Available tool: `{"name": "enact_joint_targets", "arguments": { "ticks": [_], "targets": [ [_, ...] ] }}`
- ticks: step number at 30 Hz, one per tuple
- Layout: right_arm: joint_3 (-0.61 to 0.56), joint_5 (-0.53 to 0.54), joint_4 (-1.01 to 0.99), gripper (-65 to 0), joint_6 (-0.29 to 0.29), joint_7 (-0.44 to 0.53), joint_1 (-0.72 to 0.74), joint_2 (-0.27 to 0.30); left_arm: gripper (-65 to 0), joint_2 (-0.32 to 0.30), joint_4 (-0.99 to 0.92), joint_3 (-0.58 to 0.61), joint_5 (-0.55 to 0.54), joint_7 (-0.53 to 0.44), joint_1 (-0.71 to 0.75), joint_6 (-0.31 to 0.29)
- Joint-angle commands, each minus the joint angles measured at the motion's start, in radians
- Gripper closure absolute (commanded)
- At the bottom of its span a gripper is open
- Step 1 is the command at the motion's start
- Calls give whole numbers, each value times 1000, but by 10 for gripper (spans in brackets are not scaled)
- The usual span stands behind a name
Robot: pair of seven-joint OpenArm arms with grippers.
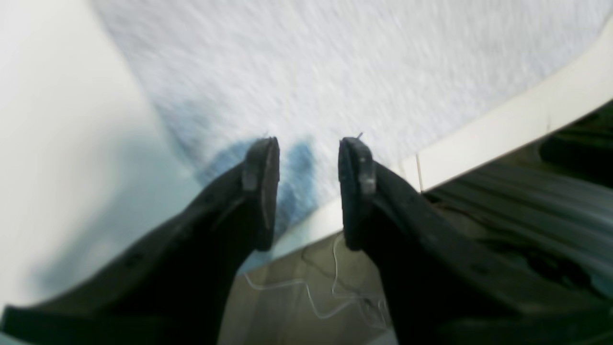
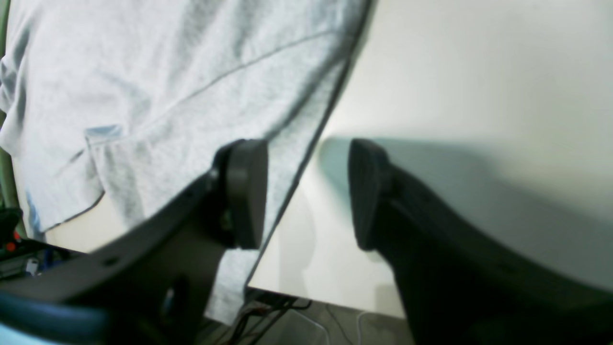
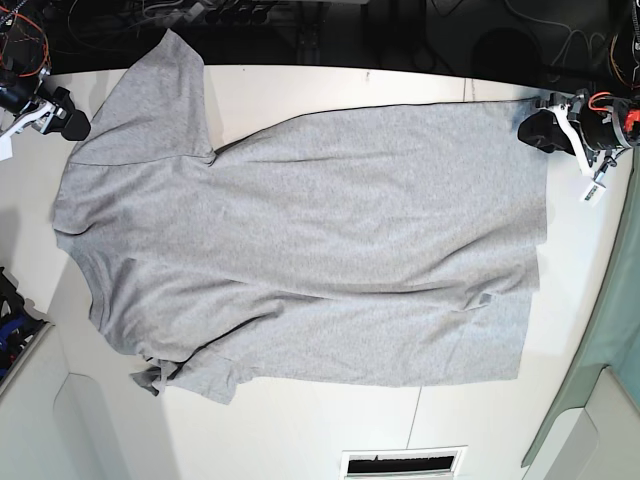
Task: Layout the t-shirt on the table in an organized manner, then fold the t-shirt properly
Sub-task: 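Grasp the shirt's side edge with both grippers at its two ends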
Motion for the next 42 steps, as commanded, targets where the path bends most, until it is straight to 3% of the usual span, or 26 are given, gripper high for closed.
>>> {"name": "enact_joint_targets", "arguments": {
  "ticks": [1,5,9,18,24,28,35,37,39,40,42],
  "targets": [
    [2,-29,6,-296,-8,-26,-6,5,-241,-22,14,-18,-22,11,-3,-3],
    [-28,-16,8,-296,-8,-27,-6,-8,-246,-23,14,-25,-28,46,-2,2],
    [-113,-4,14,-295,-9,-29,-6,-16,-307,-23,14,-25,7,44,-3,43],
    [-168,-7,66,-295,-9,-29,-6,-55,-307,-22,-27,-25,125,-8,-3,129],
    [-168,-13,107,-295,-9,-29,-6,-55,-307,-21,-95,-24,90,-8,-2,84],
    [-168,-15,111,-295,-9,-29,-6,-55,-306,-15,-103,-24,-13,21,-3,18],
    [-168,-14,111,-295,-9,-30,-9,-55,-301,58,-103,-23,32,57,0,-16],
    [-168,-11,111,-264,-10,-30,-10,-55,-206,78,-103,-23,36,60,0,-16],
    [-168,-11,111,-121,-24,-30,-9,-55,-21,84,-103,-23,35,45,0,-20],
    [-168,-11,111,-28,-28,-30,-9,-55,0,83,-103,-23,35,30,0,-29],
    [-166,-11,111,0,-28,-30,-9,-51,0,76,-103,-23,33,0,0,-60]
  ]
}}
